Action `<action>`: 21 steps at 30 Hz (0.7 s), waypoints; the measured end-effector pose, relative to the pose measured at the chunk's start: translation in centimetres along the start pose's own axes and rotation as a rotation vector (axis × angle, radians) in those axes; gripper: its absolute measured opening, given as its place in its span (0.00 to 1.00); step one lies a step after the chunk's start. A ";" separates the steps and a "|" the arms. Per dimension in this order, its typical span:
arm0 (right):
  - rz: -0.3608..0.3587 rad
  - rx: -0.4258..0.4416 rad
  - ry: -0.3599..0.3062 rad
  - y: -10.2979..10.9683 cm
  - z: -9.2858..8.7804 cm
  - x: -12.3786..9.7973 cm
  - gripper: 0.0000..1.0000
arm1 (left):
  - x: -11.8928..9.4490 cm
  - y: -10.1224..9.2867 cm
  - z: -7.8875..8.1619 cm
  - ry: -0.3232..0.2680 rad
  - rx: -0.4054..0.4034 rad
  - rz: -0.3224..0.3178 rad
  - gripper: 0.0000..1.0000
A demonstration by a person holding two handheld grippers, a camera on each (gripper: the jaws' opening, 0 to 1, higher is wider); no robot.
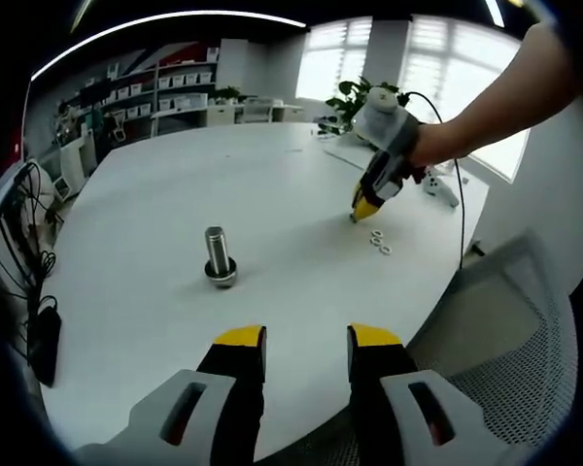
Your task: Place the washer onto the threaded stud by aligning its center hole with the stud, sliding it down to the base, and recovering from edge contact or off-axis alignment until the washer reaches the visible bottom stop.
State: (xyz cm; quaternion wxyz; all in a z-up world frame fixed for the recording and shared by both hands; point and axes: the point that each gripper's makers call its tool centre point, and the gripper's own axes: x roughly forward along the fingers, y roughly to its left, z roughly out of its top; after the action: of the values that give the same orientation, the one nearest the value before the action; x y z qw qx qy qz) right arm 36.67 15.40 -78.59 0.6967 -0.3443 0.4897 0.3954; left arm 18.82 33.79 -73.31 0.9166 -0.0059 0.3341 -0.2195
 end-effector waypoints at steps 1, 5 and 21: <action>-0.001 0.008 -0.005 0.0 0.0 -0.2 0.23 | 0.0 0.0 0.0 0.001 0.000 -0.001 0.31; -0.007 0.009 -0.007 -0.1 -0.5 -0.6 0.24 | 0.0 0.0 0.1 -0.004 0.003 -0.001 0.31; 0.036 0.014 0.013 1.8 -3.4 -0.4 0.25 | 0.0 -0.2 0.1 -0.001 0.005 -0.002 0.31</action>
State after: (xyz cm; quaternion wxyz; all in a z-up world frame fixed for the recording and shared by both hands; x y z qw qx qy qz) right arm 33.63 13.17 -79.36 0.6887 -0.3331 0.5029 0.4023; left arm 18.80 33.64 -73.26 0.9165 -0.0039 0.3332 -0.2215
